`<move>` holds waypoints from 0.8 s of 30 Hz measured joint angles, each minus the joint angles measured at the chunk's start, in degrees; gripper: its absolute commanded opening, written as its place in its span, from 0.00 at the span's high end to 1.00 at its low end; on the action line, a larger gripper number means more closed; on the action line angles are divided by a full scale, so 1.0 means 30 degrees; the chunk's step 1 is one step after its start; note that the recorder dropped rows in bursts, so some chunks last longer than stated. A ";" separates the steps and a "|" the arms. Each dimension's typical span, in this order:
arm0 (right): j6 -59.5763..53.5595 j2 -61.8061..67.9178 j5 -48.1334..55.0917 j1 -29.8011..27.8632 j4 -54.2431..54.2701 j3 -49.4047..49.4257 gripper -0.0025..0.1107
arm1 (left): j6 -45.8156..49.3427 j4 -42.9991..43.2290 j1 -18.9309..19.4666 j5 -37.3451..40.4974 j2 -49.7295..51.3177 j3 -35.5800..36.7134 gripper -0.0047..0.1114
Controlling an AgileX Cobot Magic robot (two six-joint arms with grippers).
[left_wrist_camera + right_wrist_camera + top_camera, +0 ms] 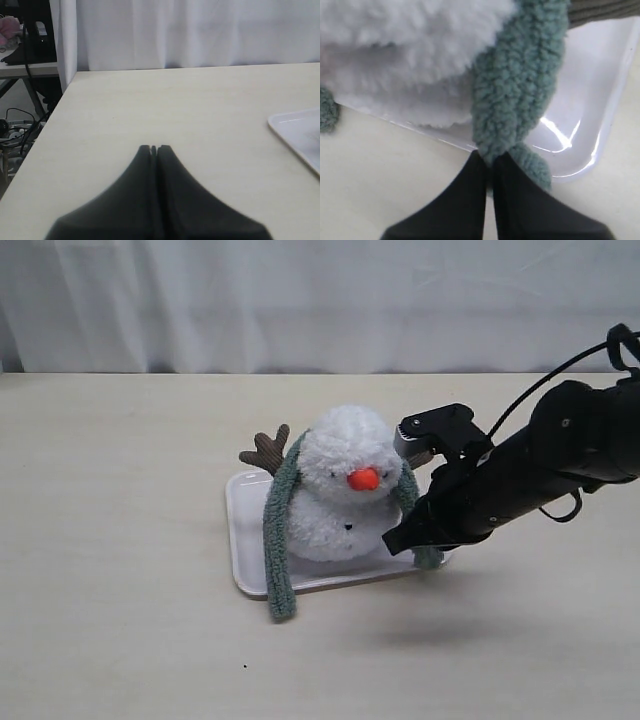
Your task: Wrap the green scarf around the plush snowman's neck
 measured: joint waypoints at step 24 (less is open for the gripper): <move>0.0594 0.1169 0.5554 0.0000 0.0135 -0.2597 0.42 | 0.0000 0.0000 0.0000 0.0000 0.0000 0.0000 0.96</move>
